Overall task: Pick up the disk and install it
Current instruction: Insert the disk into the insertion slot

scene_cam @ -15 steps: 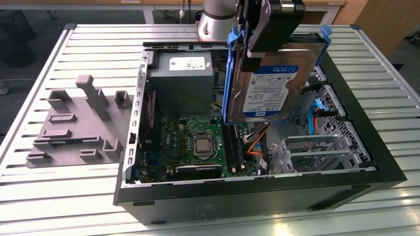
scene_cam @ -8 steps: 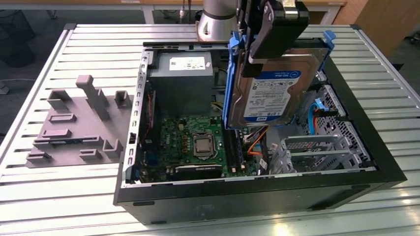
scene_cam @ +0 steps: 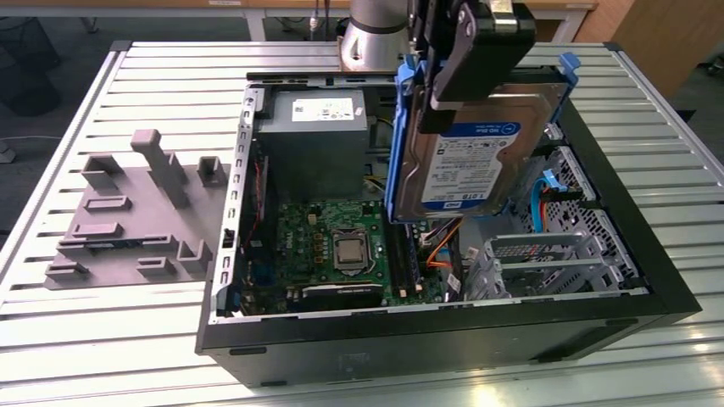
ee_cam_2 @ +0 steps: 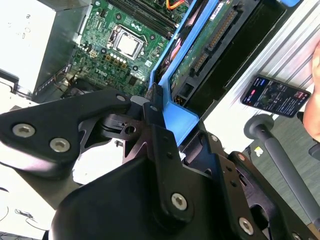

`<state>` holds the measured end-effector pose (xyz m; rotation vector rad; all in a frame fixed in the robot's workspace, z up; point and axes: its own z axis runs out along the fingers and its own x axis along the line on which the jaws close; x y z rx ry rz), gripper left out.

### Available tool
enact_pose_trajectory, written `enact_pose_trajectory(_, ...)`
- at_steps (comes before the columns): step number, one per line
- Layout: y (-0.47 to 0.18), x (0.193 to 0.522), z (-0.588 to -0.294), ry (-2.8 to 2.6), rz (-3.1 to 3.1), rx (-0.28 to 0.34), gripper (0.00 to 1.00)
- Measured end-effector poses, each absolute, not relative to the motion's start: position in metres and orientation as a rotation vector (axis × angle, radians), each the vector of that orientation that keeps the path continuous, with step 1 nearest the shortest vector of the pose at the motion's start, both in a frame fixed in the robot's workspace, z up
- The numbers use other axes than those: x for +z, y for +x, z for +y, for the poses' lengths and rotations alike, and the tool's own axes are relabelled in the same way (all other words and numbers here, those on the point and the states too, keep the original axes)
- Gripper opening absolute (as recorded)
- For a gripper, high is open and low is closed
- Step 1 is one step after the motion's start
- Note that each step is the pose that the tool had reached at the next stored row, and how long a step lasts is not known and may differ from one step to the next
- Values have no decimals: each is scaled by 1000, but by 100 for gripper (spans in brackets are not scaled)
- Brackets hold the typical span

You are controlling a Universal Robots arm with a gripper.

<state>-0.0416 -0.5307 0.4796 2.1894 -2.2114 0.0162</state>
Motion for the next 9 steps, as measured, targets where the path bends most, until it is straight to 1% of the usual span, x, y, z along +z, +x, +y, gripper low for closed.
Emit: enact_pose_trajectory(9, -23, 478, -536, 2188, -2213, 16, 37)
